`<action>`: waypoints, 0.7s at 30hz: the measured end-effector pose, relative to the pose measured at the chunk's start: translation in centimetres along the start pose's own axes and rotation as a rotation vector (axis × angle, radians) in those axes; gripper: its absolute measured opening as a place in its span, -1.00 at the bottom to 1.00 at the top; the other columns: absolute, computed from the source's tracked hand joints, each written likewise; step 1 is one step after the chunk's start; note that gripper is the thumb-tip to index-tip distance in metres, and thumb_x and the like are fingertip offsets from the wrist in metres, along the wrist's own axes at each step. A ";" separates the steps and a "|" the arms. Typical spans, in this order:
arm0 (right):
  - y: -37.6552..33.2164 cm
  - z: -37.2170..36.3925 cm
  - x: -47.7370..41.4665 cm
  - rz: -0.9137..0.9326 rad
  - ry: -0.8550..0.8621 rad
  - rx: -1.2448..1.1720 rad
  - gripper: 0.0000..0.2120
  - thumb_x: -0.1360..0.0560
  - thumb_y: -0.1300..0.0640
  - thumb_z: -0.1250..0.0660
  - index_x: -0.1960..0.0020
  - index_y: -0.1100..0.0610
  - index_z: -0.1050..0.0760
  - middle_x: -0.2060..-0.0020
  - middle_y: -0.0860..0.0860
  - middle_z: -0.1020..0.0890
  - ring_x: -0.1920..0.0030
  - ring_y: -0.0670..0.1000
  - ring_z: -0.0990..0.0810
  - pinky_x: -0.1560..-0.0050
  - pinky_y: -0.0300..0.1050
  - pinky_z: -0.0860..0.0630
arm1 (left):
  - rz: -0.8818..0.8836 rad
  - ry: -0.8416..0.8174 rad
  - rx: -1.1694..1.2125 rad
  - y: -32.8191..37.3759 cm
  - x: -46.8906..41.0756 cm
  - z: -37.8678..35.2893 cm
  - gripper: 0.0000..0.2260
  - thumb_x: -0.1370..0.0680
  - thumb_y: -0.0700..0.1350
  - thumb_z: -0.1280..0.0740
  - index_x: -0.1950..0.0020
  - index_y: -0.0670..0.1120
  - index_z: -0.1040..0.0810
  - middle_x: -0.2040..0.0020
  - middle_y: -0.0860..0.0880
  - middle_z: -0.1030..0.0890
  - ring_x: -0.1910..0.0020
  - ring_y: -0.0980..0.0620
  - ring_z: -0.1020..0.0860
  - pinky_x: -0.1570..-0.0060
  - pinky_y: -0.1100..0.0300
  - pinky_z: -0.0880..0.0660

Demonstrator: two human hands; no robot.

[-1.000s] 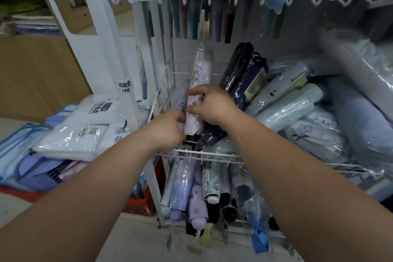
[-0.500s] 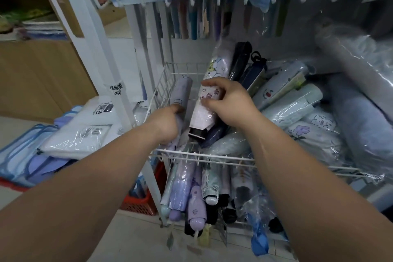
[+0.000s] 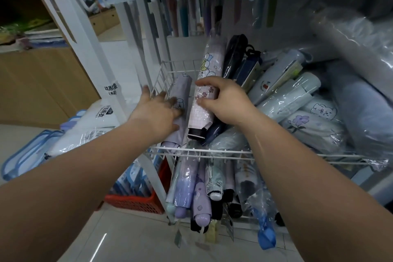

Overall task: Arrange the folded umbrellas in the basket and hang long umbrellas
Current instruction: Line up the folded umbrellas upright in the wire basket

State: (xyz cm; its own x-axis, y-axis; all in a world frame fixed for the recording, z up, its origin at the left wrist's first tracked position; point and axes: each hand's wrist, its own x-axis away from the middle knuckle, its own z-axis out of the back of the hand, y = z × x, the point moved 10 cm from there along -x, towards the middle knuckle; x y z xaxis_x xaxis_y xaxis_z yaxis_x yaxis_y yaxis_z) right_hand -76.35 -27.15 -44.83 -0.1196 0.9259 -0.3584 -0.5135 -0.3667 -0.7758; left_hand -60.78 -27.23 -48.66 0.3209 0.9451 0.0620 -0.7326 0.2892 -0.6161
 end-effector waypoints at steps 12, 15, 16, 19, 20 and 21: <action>-0.8 -0.5 0.4 0.004 -0.030 0.087 -0.58 -0.48 0.09 -0.47 -0.32 -0.06 -0.54 -0.19 -0.10 -0.64 -0.12 0.00 -0.60 0.00 -0.36 -0.38 | 0.130 -0.183 -0.283 -3.2 0.9 -0.2 -0.42 -0.65 0.18 -0.11 -0.64 0.15 -0.01 -0.67 -0.05 0.01 -0.63 -0.20 0.16 -0.39 -0.52 0.26; -0.6 -0.8 0.5 -0.025 -0.042 0.100 -0.59 -0.48 0.06 -0.47 -0.31 -0.10 -0.54 -0.14 0.00 -0.67 -0.11 0.06 -0.62 -0.09 -0.21 -0.47 | 0.116 -0.173 -0.287 -2.3 1.7 0.0 -0.44 -0.67 0.16 -0.05 -0.65 0.11 0.03 -0.67 -0.07 0.02 -0.63 -0.22 0.13 -0.39 -0.51 0.25; -0.6 -0.9 0.6 -0.028 -0.045 0.104 -0.59 -0.48 0.05 -0.46 -0.31 -0.10 -0.54 -0.13 0.02 -0.67 -0.10 0.05 -0.62 -0.08 -0.20 -0.49 | 0.104 -0.166 -0.279 -2.0 2.0 0.2 -0.44 -0.68 0.14 -0.04 -0.65 0.10 0.03 -0.67 -0.08 0.02 -0.63 -0.21 0.11 -0.41 -0.51 0.24; -0.9 -0.8 0.6 -0.036 -0.050 0.125 -0.59 -0.49 0.07 -0.46 -0.32 -0.09 -0.55 -0.17 -0.12 -0.64 -0.05 -0.07 -0.59 -0.01 -0.31 -0.41 | 0.018 -0.156 -0.244 -0.9 3.2 0.3 -0.43 -0.67 0.07 -0.09 -0.65 0.14 0.05 -0.66 -0.08 -0.01 -0.63 -0.22 0.04 -0.42 -0.50 0.19; -1.0 -0.8 0.7 -0.043 -0.054 0.137 -0.59 -0.49 0.07 -0.45 -0.33 -0.09 -0.54 -0.17 -0.16 -0.62 -0.02 -0.11 -0.56 0.00 -0.33 -0.38 | -0.021 -0.154 -0.243 -0.6 3.4 0.3 -0.43 -0.67 0.06 -0.11 -0.64 0.18 0.05 -0.66 -0.08 -0.04 -0.62 -0.23 0.00 -0.42 -0.51 0.17; -1.1 -0.9 0.7 -0.054 -0.062 0.151 -0.59 -0.50 0.07 -0.45 -0.33 -0.09 -0.54 -0.17 -0.17 -0.61 -0.02 -0.14 -0.54 -0.01 -0.33 -0.37 | -0.050 -0.152 -0.244 -0.4 3.5 0.3 -0.43 -0.66 0.06 -0.13 -0.63 0.21 0.03 -0.65 -0.09 -0.07 -0.61 -0.23 -0.03 -0.42 -0.51 0.14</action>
State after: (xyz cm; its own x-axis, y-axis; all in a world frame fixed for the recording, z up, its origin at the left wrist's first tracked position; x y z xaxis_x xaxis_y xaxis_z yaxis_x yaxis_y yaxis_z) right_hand -75.15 -26.15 -44.72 -0.1385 0.9495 -0.2817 -0.6418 -0.3026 -0.7047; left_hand -59.59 -23.95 -47.94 0.2459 0.9478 0.2030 -0.5461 0.3085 -0.7788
